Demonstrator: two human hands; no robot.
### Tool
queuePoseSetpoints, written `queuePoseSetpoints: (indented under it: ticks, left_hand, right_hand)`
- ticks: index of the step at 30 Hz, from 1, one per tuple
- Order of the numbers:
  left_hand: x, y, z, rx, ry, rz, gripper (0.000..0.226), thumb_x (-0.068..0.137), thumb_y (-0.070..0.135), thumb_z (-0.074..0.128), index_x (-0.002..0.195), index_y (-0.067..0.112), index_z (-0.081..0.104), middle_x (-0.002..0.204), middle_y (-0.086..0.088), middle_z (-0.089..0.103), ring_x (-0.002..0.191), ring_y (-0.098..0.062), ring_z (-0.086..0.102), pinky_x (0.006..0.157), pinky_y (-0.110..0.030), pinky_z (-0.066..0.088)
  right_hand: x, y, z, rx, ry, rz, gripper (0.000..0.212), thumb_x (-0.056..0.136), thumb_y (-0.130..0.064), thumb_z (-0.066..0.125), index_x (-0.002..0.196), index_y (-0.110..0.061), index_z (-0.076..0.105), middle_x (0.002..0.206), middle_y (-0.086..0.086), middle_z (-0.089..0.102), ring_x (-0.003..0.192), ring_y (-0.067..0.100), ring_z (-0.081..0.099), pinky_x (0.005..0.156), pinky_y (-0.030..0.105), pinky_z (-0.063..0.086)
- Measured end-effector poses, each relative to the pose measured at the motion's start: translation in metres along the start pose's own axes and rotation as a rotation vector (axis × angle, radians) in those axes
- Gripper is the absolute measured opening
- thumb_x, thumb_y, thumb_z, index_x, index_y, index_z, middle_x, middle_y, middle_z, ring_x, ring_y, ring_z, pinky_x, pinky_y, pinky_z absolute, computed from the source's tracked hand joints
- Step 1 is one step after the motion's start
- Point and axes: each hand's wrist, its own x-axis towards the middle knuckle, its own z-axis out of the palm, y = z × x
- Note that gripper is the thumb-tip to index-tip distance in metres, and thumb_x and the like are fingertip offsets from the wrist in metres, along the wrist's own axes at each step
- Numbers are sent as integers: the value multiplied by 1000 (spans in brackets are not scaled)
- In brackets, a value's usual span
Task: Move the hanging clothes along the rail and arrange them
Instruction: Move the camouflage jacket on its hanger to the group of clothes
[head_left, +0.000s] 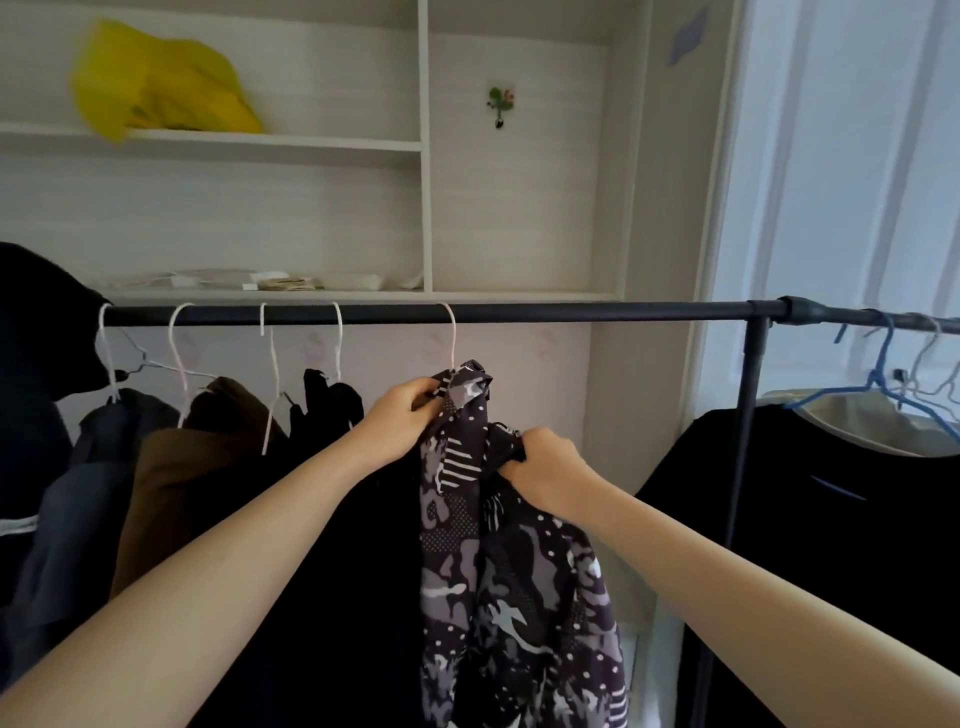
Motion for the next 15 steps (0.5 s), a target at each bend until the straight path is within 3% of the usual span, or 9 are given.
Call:
queuePoseSetpoints:
  ticks: [6, 10, 15]
  left_hand:
    - [5, 3, -1, 29, 33, 57, 19, 96, 19, 53, 109, 12, 64, 104, -6, 67, 100, -21, 62, 89, -35, 49]
    - [8, 14, 0, 84, 108, 127, 28, 97, 24, 50, 119, 12, 63, 111, -6, 56, 102, -19, 55, 86, -25, 39]
    - [5, 31, 6, 137, 182, 243, 32, 99, 29, 43, 123, 18, 61, 123, -1, 51, 121, -23, 42, 106, -43, 33]
  right_hand:
    - [2, 2, -7, 104, 144, -61, 21, 92, -11, 45, 100, -6, 64, 96, 10, 68, 87, 29, 63, 78, 40, 54]
    - [-2, -1, -33, 98, 236, -95, 17, 91, -12, 49, 95, -9, 65, 88, 6, 67, 83, 27, 63, 78, 43, 56]
    - [-16, 5, -69, 137, 285, -114, 18, 91, -14, 52, 93, -9, 70, 89, 7, 69, 85, 23, 63, 72, 33, 52]
